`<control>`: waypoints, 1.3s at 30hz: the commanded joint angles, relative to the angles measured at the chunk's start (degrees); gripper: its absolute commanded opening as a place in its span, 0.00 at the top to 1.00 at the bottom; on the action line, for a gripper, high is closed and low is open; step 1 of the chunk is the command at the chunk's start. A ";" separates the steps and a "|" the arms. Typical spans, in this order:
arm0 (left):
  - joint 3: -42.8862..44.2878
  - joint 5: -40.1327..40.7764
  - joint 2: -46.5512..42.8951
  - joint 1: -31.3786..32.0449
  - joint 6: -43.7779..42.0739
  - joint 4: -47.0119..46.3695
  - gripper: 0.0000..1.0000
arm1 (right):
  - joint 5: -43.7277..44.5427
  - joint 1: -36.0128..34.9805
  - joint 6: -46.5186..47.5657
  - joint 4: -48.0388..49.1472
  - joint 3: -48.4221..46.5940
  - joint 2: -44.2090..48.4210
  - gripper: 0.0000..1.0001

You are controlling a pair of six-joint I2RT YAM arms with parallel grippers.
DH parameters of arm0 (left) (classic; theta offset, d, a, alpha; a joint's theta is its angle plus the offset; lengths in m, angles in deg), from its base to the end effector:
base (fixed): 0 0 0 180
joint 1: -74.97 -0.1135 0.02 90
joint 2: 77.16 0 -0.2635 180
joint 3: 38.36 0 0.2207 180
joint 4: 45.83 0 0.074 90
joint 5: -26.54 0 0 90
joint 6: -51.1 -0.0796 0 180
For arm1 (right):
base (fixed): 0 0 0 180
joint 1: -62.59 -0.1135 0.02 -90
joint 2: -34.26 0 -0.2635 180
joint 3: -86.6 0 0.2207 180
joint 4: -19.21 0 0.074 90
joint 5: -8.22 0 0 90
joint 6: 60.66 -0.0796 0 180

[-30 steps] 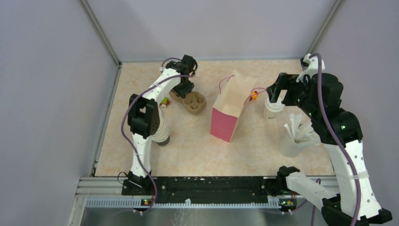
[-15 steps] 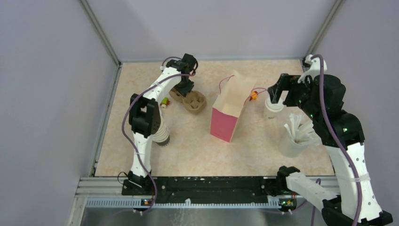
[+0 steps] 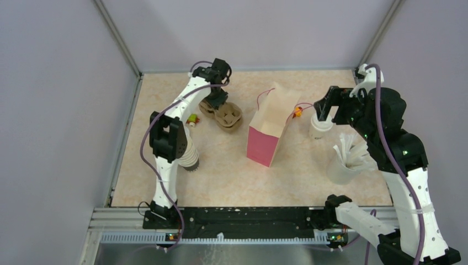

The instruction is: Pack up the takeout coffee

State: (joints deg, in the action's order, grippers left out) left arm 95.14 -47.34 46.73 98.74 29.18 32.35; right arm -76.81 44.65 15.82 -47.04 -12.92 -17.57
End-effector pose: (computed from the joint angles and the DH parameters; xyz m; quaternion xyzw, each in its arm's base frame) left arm 0.4111 -0.1569 0.2290 -0.3910 0.8912 -0.0364 0.2270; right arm 0.1458 0.0400 0.4351 -0.0060 0.8115 0.1242 0.5710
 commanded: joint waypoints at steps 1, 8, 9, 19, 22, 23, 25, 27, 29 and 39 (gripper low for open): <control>0.27 0.73 -7.70 0.22 -5.55 -1.37 0.73 | -0.46 -0.12 -0.22 3.35 -0.08 0.60 0.16; -5.27 0.94 -17.58 0.22 -15.84 -6.11 0.75 | -2.67 -0.09 -2.64 5.10 0.93 -0.92 0.17; -6.17 0.31 -19.63 0.22 -17.63 -7.10 0.75 | -3.32 -0.12 -3.00 5.32 0.95 -1.09 0.17; -6.49 -11.81 -31.80 0.31 -32.26 -16.14 0.73 | -8.38 -0.17 -10.42 6.24 2.39 -2.92 0.17; -5.98 -15.63 -34.75 0.40 -34.75 -18.43 0.73 | -8.38 -0.13 -15.77 4.95 1.37 -3.52 0.17; -5.86 -18.05 -35.65 0.40 -35.39 -19.18 0.74 | -8.32 -0.11 -18.56 4.14 1.08 -3.94 0.17; -5.90 -21.32 -37.43 0.47 -36.24 -21.08 0.73 | -8.75 -0.14 -22.18 2.65 0.99 -4.63 0.17; -6.14 -24.79 -39.17 0.64 -37.15 -23.30 0.73 | -9.86 -0.10 -24.98 2.61 1.63 -4.91 0.17; -5.99 -27.64 -40.64 0.93 -37.92 -24.95 0.73 | -10.35 -0.10 -27.49 2.98 2.43 -4.77 0.19; -7.18 -41.12 -46.14 4.08 -36.41 -33.32 0.73 | -10.18 -0.15 -29.70 6.74 6.91 -4.08 0.37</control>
State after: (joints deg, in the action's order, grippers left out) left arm 87.45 -80.83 3.06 100.92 -7.41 6.54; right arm -86.08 44.65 -12.11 -44.03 -7.41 -22.36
